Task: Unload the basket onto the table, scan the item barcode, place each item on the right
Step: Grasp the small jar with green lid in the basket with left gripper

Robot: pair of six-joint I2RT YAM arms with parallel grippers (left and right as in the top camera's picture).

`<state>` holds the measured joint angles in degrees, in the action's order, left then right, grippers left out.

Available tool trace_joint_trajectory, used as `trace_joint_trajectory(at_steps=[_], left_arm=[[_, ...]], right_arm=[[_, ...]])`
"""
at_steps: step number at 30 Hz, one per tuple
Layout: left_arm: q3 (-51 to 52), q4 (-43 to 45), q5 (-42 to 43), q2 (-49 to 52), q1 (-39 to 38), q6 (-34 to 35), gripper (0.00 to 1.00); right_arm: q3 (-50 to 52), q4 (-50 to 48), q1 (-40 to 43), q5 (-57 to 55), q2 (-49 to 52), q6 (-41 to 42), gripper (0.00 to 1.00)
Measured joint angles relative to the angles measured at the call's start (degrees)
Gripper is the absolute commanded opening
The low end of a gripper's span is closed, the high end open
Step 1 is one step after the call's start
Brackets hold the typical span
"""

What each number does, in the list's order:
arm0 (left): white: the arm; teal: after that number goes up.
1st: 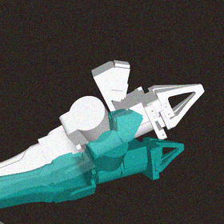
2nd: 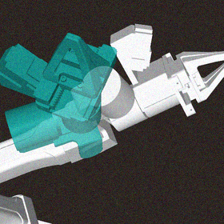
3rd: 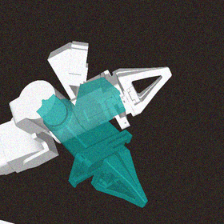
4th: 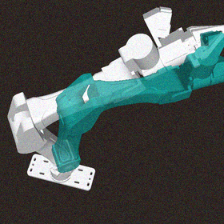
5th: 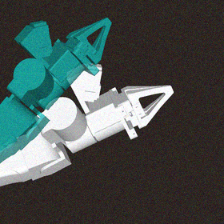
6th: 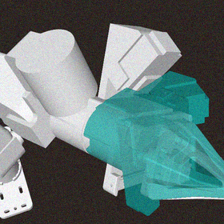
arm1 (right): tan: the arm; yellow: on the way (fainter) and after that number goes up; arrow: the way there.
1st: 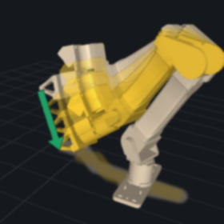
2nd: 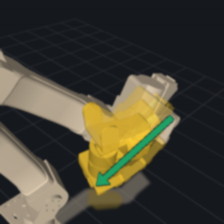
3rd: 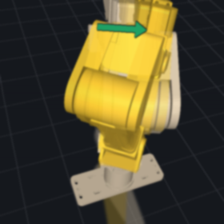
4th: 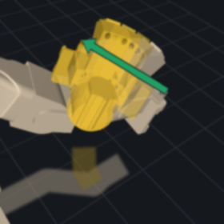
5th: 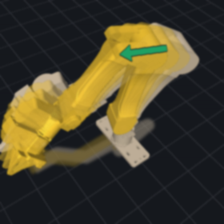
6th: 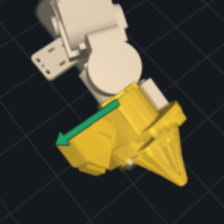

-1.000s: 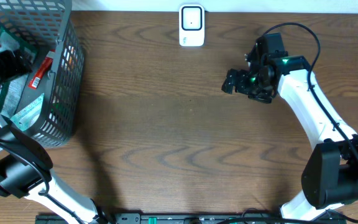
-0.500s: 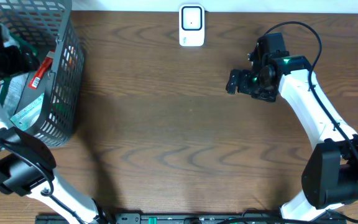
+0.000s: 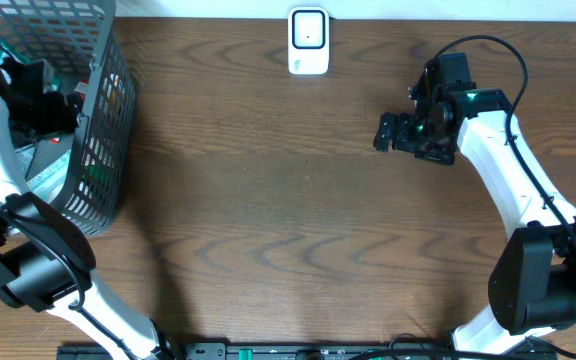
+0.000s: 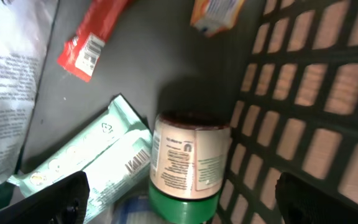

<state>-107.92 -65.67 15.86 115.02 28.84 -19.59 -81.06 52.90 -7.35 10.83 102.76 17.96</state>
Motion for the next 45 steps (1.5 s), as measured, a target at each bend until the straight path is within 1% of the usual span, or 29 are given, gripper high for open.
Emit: trace_joint_trajectory(at_steps=[14,21,23,26,28,29,31,33,35,45], left_arm=[[13.3,8.4,-1.4,0.0,0.0,0.0,0.96],[17.7,12.8,-1.5,0.0,0.3,-0.2,0.96],[19.0,14.4,-1.6,0.0,0.4,-0.2,0.93],[20.8,15.8,-1.6,0.0,0.4,0.0,0.78],[21.4,16.2,-1.6,0.1,0.3,-0.1,0.72],[21.4,16.9,-1.5,0.1,0.2,-0.4,0.66],[21.4,17.8,-1.6,0.1,0.2,-0.2,0.65],[21.4,18.4,-1.6,0.1,0.2,-0.3,0.6],[21.4,18.5,-1.6,0.1,0.2,-0.3,0.58],[18.2,19.4,-1.6,-0.9,0.2,-0.1,0.58]], right_arm=[[0.0,0.0,0.0,0.0,0.0,-1.7,0.99],[0.0,-0.7,0.0,-0.1,0.0,-1.8,0.99],[0.0,-0.9,0.0,-0.1,0.0,-1.9,0.99],[0.0,-1.2,0.0,-0.1,0.0,-1.9,0.99],[0.0,-1.2,0.0,-0.1,0.0,-1.9,0.99],[0.0,-1.2,0.0,-0.1,0.0,-1.9,0.99],[0.0,-1.2,0.0,-0.1,0.0,-1.9,0.99],[0.0,-1.2,0.0,-0.1,0.0,-1.9,0.99],[0.0,-1.2,0.0,-0.1,0.0,-1.9,0.99],[0.0,-1.3,0.0,-0.1,0.0,-1.9,0.99]])
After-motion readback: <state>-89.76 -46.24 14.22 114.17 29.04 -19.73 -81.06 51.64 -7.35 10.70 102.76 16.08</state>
